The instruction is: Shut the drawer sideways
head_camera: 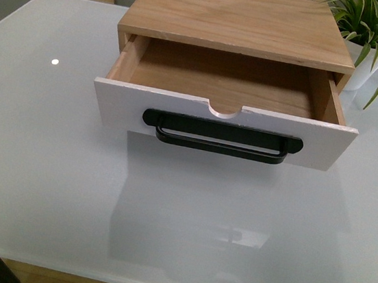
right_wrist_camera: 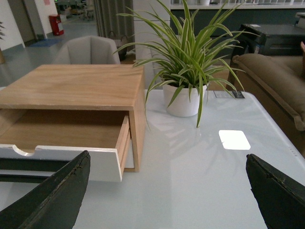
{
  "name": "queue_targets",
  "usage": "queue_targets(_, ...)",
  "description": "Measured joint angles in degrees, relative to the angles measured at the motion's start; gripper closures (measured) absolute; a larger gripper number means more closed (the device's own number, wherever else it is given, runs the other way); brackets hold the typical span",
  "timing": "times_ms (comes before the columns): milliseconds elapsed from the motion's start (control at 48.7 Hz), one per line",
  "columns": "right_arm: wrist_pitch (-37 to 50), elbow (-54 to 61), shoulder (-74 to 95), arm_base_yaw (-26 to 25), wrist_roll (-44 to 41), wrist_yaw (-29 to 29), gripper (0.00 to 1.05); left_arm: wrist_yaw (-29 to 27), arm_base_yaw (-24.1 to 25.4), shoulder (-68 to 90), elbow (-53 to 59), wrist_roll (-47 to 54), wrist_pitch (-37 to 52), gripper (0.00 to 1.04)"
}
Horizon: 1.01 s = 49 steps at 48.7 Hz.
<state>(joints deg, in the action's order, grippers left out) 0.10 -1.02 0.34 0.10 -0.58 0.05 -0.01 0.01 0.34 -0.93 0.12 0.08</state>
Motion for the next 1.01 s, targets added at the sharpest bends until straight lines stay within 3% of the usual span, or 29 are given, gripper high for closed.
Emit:
queue_targets(781, 0.00, 0.00, 0.00, 0.00, 0.00, 0.00, 0.09, 0.00, 0.00, 0.00, 0.00, 0.00, 0.00, 0.09)
queue_targets(842, -6.23, -2.43, 4.59, 2.43, -2.67, 5.35, 0.09, 9.09, 1.57, 5.07, -3.67, 2.21, -10.01, 0.09)
queue_targets(884, -5.92, -3.39, 9.49, 4.24, -4.96, 6.93, 0.09, 12.66, 0.98, 9.66, -5.70, 3.32, -13.73, 0.09)
queue_targets(1007, 2.78, -4.96, 21.70, 9.25, -13.33, 6.21, 0.09, 15.19, -3.19, 19.69, -6.80, 7.10, -8.44, 0.09)
